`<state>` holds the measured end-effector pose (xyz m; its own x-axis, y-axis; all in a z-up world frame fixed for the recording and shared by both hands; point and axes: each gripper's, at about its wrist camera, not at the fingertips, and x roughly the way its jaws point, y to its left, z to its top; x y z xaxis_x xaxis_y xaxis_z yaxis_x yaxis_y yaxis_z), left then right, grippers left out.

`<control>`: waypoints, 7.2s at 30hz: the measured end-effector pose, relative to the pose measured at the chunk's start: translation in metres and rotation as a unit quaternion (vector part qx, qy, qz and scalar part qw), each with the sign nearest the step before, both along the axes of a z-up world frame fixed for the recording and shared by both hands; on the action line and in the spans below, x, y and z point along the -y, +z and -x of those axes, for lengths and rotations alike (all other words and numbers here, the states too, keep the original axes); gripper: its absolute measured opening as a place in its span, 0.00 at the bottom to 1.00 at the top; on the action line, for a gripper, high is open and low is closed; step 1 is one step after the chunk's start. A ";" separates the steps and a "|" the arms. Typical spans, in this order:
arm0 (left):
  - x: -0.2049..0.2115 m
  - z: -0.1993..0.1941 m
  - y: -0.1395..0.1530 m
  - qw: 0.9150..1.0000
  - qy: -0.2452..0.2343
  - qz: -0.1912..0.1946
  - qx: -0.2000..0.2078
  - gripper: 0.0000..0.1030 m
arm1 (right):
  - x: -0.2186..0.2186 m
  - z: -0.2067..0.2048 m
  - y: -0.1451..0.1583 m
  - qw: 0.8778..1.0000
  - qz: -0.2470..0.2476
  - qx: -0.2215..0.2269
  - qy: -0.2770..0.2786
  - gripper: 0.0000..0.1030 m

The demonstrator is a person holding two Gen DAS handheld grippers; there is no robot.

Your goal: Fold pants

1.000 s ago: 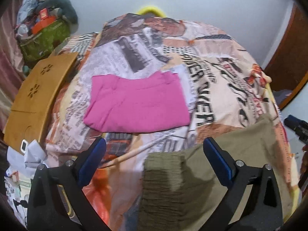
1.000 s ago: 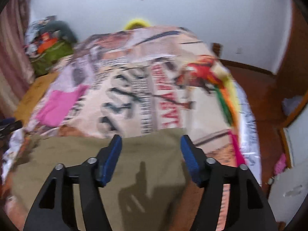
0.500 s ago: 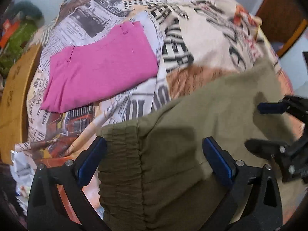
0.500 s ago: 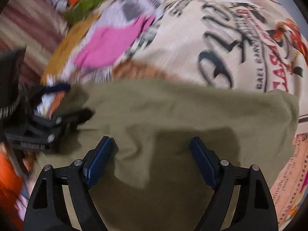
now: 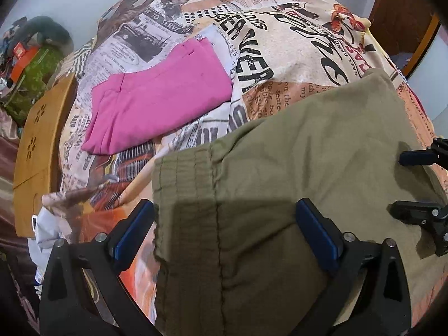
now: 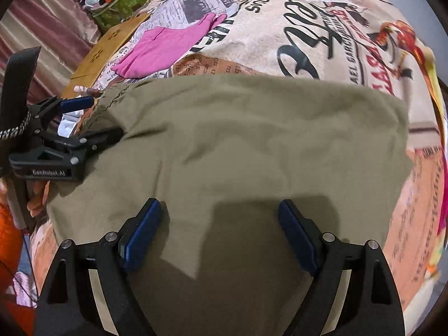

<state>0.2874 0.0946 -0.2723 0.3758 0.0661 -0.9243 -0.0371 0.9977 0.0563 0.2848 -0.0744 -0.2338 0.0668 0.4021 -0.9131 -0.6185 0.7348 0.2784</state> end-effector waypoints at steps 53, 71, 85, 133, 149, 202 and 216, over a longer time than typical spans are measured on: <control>-0.032 0.132 0.016 0.950 0.115 0.289 -0.013 0.99 | 0.000 0.082 0.026 0.998 -0.030 0.050 -0.025 0.83; -0.049 0.089 -0.014 0.880 0.172 0.442 -0.014 0.98 | 0.000 0.089 0.020 0.998 -0.038 0.046 -0.004 0.89; -0.025 0.089 0.020 0.964 0.179 0.186 0.064 0.34 | 0.005 0.090 0.023 0.998 -0.050 0.033 -0.008 0.89; 0.127 0.107 0.159 0.968 -0.031 0.014 0.250 0.25 | 0.104 0.100 0.015 0.987 -0.068 0.029 -0.145 0.87; 0.173 0.080 0.121 0.979 -0.115 0.099 0.139 0.25 | 0.104 0.100 0.014 0.986 -0.075 0.029 -0.146 0.87; 0.069 -0.080 -0.012 0.997 -0.015 -0.071 -0.041 0.91 | 0.110 0.099 0.015 0.984 -0.082 0.024 -0.154 0.87; 0.049 -0.017 -0.002 0.996 -0.014 -0.079 -0.027 0.92 | 0.132 0.111 0.037 0.981 -0.075 0.058 -0.171 0.87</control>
